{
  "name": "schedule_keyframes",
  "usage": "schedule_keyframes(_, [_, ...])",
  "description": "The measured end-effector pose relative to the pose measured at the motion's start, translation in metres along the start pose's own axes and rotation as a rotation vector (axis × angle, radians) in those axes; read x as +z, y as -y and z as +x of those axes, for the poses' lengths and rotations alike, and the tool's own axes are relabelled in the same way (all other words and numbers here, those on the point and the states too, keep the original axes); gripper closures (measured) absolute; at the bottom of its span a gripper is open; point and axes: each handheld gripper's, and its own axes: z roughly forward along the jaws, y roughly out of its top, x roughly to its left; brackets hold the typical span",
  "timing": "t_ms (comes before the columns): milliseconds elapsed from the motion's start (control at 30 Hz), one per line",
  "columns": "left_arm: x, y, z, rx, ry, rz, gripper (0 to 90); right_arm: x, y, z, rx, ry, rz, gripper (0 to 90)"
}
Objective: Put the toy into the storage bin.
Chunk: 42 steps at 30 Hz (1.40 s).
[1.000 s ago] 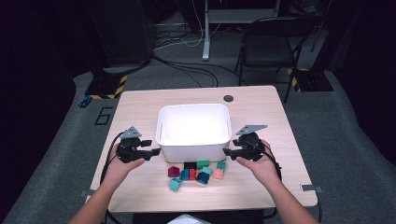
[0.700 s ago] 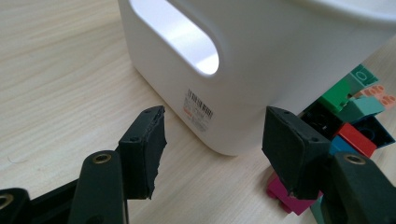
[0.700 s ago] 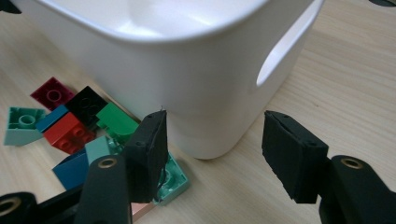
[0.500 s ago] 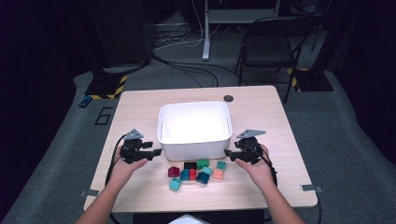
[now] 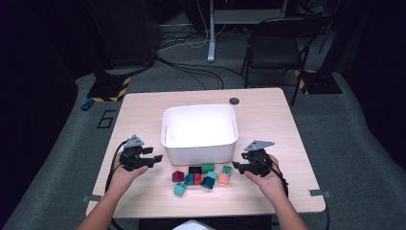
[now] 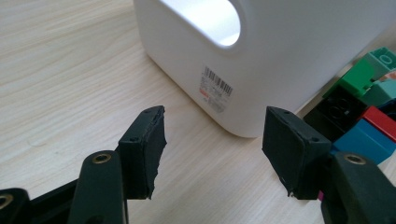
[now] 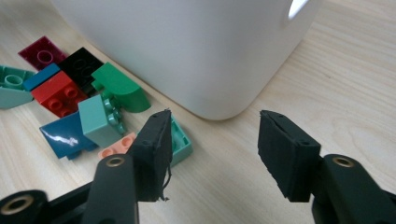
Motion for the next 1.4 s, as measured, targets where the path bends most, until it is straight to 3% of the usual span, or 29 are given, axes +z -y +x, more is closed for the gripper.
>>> schedule_keyframes(167, [0.001, 0.002, 0.004, -0.011, -0.009, 0.000, 38.8, 0.001, 0.005, 0.002, -0.022, -0.016, 0.004, 53.2])
schedule_keyframes(333, [0.003, 0.004, 0.004, -0.003, -0.014, 0.011, 38.8, 0.009, 0.007, 0.006, -0.038, -0.051, 0.031, 53.7])
schedule_keyframes(533, [0.004, 0.004, 0.003, 0.008, -0.010, 0.018, 38.8, 0.020, 0.008, 0.013, -0.074, -0.057, 0.052, 47.2])
schedule_keyframes(800, [0.005, 0.005, 0.003, 0.005, -0.013, 0.016, 38.8, 0.028, 0.011, 0.014, -0.053, -0.085, 0.047, 42.0])
schedule_keyframes(967, [0.004, 0.006, 0.004, -0.002, -0.009, 0.021, 38.8, 0.035, 0.012, 0.017, -0.073, -0.079, 0.062, 37.7])
schedule_keyframes(1267, [0.003, 0.006, 0.006, -0.011, -0.010, 0.011, 38.8, 0.032, 0.015, 0.030, -0.081, -0.107, 0.081, 35.7])
schedule_keyframes(1400, [0.002, 0.007, 0.006, -0.008, -0.014, 0.013, 38.8, 0.026, 0.014, 0.033, -0.073, -0.077, 0.047, 37.2])
